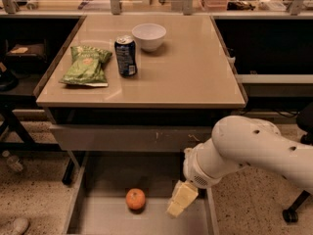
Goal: Pick orange from middle drawer and place on counter
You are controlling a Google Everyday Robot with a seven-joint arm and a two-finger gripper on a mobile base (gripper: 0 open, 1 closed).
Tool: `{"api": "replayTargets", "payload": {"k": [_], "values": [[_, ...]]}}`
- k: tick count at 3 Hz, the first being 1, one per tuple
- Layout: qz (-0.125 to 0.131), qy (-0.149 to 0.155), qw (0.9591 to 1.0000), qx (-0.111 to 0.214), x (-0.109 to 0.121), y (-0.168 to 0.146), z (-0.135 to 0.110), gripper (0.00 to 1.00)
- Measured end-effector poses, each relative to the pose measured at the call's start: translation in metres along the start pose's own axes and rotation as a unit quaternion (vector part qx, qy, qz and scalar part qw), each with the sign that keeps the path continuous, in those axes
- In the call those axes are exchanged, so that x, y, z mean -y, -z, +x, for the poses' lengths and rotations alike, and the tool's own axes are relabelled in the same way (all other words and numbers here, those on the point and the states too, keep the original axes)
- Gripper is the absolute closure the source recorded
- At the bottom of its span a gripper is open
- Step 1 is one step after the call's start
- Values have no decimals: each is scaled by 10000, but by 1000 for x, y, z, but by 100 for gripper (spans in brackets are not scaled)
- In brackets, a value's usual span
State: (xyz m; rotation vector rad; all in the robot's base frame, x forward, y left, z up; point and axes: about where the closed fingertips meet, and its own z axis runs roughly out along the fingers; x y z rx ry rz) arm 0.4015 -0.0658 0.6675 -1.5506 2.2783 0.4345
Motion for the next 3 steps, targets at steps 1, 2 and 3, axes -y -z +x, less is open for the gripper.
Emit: {"api": "replayTargets", "payload": {"k": [1,2,3], "values": [[0,-18,10000,11,1,-2,-1,0],[-85,-38,9999,41,-3,-10,-1,0],[-284,-120,9994,124,-15,-53,-6,0]]}}
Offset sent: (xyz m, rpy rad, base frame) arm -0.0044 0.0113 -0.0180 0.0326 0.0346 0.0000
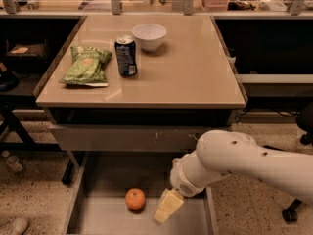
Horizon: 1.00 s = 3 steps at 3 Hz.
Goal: Pick orange from middle drawer and place on counter
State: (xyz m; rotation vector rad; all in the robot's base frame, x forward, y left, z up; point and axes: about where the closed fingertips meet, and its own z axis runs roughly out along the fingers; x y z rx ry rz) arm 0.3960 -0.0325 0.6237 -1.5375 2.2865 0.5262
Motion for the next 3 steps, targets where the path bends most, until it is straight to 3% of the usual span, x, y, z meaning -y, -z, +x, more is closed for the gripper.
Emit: {"api": "replayTargets", "payload": {"k": [2,3], "values": [[-106,-381,9985,370,18,-96,-14,0],[-107,-381,9985,370,18,-96,-14,0]]}}
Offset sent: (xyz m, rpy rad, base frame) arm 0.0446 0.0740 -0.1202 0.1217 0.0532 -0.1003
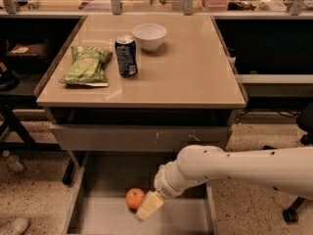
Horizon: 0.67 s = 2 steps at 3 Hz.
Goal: Pick orange from middle drawer and place on counter
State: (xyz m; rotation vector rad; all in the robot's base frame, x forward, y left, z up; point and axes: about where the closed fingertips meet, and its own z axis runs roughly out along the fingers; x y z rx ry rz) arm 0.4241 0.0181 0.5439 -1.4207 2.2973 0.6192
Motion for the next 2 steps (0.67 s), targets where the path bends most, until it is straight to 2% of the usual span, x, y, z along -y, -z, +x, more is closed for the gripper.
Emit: {"api": "replayTargets", "payload": {"k": [1,2], "values": [[-247,-23,9996,135,-1,-26,4,0],[-490,113,9977,461,2,-67,-5,0]]}}
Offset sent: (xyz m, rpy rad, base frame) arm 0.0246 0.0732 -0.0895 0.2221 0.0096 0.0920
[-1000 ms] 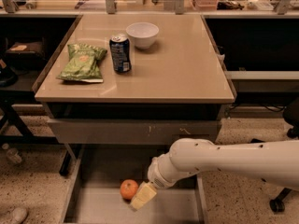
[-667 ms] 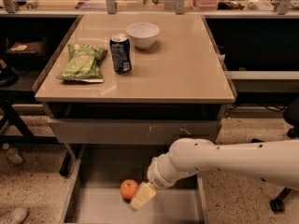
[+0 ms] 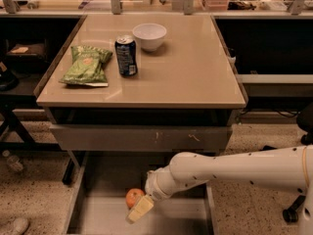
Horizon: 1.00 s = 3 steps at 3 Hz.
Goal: Pick orange from middle drawer and place on counter
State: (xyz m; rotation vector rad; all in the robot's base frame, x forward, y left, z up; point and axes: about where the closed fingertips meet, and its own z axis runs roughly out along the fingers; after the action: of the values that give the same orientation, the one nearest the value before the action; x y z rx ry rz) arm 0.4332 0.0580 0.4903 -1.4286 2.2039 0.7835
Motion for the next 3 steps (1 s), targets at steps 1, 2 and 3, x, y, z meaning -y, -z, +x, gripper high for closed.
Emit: {"api": "replayTargets", "payload": {"k": [1,2,3], "values": [[-99,147,9995,264,6,-33,-5,0],[-99,146,9995,264,6,-33,-5,0],[-15,55,9994,352,22,-46,9,0]]}}
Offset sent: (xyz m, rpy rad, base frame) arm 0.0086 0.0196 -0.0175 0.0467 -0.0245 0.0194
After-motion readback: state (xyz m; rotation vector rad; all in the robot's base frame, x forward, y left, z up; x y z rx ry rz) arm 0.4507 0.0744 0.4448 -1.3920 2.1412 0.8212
